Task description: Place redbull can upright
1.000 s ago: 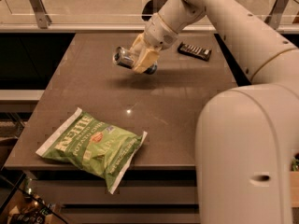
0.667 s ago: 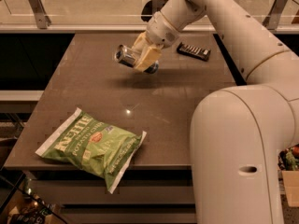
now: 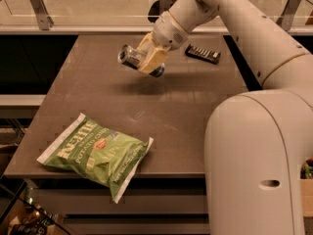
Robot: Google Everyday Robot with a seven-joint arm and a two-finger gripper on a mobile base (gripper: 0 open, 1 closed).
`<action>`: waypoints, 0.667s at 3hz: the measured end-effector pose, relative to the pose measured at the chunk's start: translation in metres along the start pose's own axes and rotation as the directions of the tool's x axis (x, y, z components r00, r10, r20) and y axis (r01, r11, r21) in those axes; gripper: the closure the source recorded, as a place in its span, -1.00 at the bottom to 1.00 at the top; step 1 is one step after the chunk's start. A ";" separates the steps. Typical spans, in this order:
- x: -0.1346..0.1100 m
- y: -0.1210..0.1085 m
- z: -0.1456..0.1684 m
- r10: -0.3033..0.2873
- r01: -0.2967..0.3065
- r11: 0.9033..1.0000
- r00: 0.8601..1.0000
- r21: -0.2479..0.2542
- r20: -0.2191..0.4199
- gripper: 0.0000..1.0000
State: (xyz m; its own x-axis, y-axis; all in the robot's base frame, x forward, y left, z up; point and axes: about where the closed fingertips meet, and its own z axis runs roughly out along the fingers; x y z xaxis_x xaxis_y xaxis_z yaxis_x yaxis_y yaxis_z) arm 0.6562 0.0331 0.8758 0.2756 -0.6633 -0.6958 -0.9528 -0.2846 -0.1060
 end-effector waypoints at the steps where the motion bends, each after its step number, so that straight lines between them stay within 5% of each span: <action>1: -0.007 0.009 -0.009 0.024 -0.025 1.000 0.999 0.009 0.024 1.00; 2: -0.016 0.020 -0.019 0.038 -0.041 0.998 0.997 0.038 0.060 1.00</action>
Offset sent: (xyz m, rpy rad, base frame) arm -0.0409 -0.0194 0.0390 0.1060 0.0213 -0.0827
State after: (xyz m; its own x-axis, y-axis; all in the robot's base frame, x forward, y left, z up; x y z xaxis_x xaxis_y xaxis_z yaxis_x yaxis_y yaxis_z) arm 0.6356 0.0251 0.8980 0.2306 -0.6311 -0.7407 -0.9673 -0.2312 -0.1042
